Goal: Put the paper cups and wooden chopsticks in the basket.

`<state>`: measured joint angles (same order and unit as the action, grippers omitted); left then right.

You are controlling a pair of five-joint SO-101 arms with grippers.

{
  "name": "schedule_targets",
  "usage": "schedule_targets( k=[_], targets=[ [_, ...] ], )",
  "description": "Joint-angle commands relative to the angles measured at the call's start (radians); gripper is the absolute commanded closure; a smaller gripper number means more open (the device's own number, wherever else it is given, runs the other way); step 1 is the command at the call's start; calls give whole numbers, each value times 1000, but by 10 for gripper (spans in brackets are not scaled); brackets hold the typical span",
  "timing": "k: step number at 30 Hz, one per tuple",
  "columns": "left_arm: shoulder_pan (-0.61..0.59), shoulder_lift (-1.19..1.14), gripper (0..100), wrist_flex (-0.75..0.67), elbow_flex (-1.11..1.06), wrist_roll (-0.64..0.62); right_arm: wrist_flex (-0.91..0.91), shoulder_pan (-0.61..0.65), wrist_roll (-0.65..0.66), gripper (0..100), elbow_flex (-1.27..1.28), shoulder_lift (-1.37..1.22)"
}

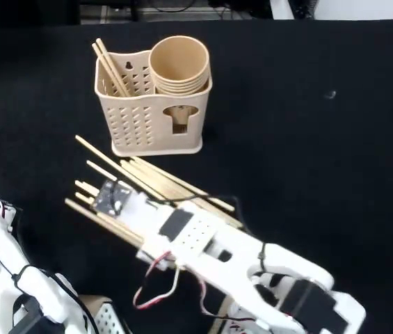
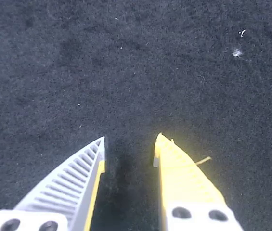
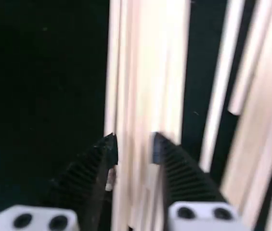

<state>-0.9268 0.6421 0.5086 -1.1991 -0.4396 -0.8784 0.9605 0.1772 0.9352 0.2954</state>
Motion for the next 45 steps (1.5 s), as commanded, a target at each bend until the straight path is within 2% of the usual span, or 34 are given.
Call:
schedule_targets(
  k=[1,6,11,24,30,35,37,39,45],
  targets=[
    [13,26,830,-15,15,0,80,32,-20,786,-64,-77],
    [13,26,830,-15,15,0,103,8,-18,792,-156,-225],
    [12,26,830,-15,15,0,103,8,-18,994,-173,-209],
    [12,26,830,-15,15,0,-64,-15,12,988,-150,108],
    [12,26,830,-15,15,0,-57,-80,40,985,-101,39],
    [13,26,830,-15,15,0,-57,-78,41,896,-91,-56],
    [13,26,830,-15,15,0,-55,-78,41,923,-94,-73],
    [13,26,830,-15,15,0,-34,-80,41,993,-97,-74],
    [13,26,830,-14,15,0,-31,-83,40,988,-125,-73]
  ],
)
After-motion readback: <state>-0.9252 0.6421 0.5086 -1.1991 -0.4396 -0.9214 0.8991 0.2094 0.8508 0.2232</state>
